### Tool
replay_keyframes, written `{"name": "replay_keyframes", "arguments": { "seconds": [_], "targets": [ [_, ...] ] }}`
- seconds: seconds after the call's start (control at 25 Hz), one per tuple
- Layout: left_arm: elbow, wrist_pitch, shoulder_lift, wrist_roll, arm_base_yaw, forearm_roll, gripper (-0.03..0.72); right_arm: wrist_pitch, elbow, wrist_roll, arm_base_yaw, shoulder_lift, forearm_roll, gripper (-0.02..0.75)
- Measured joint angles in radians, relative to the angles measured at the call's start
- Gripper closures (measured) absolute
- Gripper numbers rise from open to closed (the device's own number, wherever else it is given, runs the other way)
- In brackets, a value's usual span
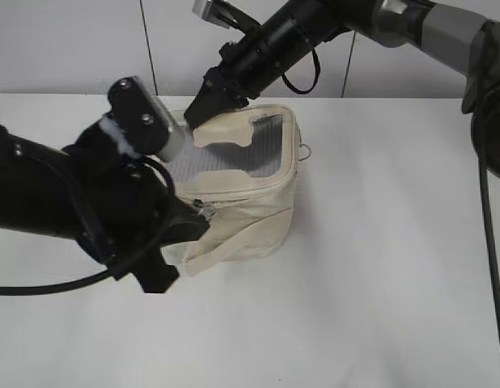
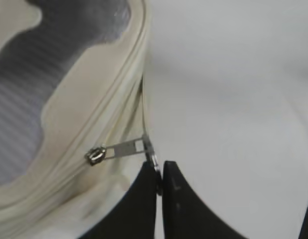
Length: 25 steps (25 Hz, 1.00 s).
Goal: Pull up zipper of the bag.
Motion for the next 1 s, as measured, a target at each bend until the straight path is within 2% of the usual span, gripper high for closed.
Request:
{"name": "replay_keyframes", "arguments": {
  "seconds": [0.08, 0.16, 0.2, 0.28, 0.36, 0.4, 0.52, 0.68, 0.76, 0.88, 1.0],
  "targets": [
    [0.002, -0.069, 0.017, -0.004, -0.066, -0.059, 0.690, 0.005, 0.000, 0.012, 0.000, 0.000, 0.002, 0.686],
    [0.006, -0.085, 0.026, -0.021, -0.071, -0.107, 0.680, 0.005, 0.000, 0.032, 0.000, 0.000, 0.001, 0.660],
    [0.008, -0.074, 0.027, -0.027, -0.065, -0.123, 0.659, 0.005, -0.004, 0.043, -0.001, 0.000, 0.000, 0.622],
    [0.008, -0.011, 0.019, -0.032, -0.038, -0.139, 0.563, 0.005, -0.028, 0.072, -0.006, 0.001, -0.011, 0.471],
    [0.008, 0.069, 0.000, -0.039, 0.013, -0.143, 0.428, 0.018, -0.073, 0.119, -0.015, 0.002, -0.041, 0.335],
    [0.008, 0.114, -0.015, -0.052, 0.041, -0.142, 0.358, 0.019, -0.100, 0.154, -0.023, 0.002, -0.067, 0.300],
    [0.008, 0.214, -0.074, -0.138, 0.167, -0.093, 0.254, 0.021, -0.150, 0.259, -0.061, -0.005, -0.155, 0.309],
    [-0.021, 0.280, -0.114, -0.204, 0.350, -0.009, 0.256, 0.022, -0.146, 0.340, -0.134, -0.047, -0.208, 0.367],
    [-0.105, 0.344, -0.076, -0.204, 0.430, 0.008, 0.267, 0.022, -0.108, 0.365, -0.170, -0.087, -0.210, 0.377],
    [-0.294, 0.465, 0.051, -0.202, 0.462, 0.019, 0.272, 0.021, 0.041, 0.360, -0.221, -0.189, -0.210, 0.401],
    [-0.524, 0.540, 0.228, -0.202, 0.444, 0.018, 0.272, -0.013, 0.326, 0.278, -0.263, -0.342, -0.190, 0.430]
  ]
}}
